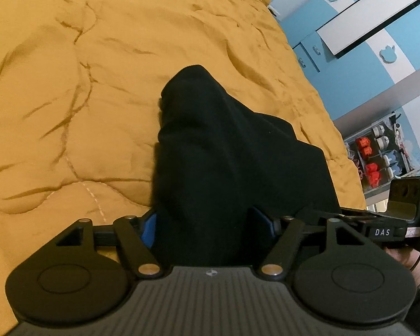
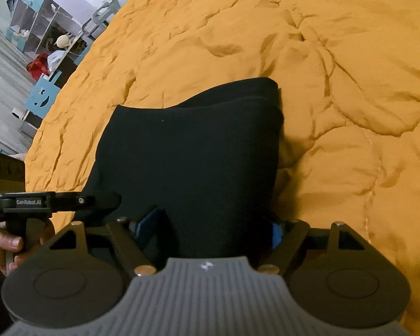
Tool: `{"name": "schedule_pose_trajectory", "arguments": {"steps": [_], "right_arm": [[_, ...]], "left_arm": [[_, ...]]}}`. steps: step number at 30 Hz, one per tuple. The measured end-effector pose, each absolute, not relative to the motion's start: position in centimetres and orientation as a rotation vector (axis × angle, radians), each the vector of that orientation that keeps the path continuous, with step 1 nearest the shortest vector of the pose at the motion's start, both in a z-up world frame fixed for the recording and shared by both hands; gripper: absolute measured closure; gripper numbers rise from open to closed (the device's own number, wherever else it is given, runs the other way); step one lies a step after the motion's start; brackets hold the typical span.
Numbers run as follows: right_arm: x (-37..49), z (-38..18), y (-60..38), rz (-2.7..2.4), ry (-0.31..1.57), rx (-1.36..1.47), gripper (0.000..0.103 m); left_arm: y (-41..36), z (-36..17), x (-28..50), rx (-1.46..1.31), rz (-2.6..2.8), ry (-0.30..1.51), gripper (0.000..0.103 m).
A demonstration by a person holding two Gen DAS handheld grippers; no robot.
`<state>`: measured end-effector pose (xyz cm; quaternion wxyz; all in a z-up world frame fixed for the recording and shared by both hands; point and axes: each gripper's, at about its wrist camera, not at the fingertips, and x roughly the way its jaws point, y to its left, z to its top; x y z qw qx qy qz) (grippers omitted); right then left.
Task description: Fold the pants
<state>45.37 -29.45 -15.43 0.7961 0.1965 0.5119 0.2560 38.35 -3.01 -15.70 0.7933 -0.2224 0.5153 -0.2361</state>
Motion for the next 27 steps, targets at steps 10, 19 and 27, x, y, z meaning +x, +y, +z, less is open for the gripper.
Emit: {"name": "schedule_pose_trajectory", "arguments": {"steps": [10,19,27], "right_arm": [[42.4,-9.9,-33.9,0.659,0.952,0.541,0.084],[36.8,-6.8,-48.2,0.363,0.924,0.546,0.059],[27.1,-12.2,-51.1,0.211,1.037,0.530,0.055]], "left_arm": [[-3.5,-9.5,36.1,-0.649,-0.642,1.007,0.075],[-17.4,-10.7,33.7,-0.496,-0.699,1.012,0.061],[-20.6,-12.4,28.3,-0.260,-0.587,1.048,0.033]]}}
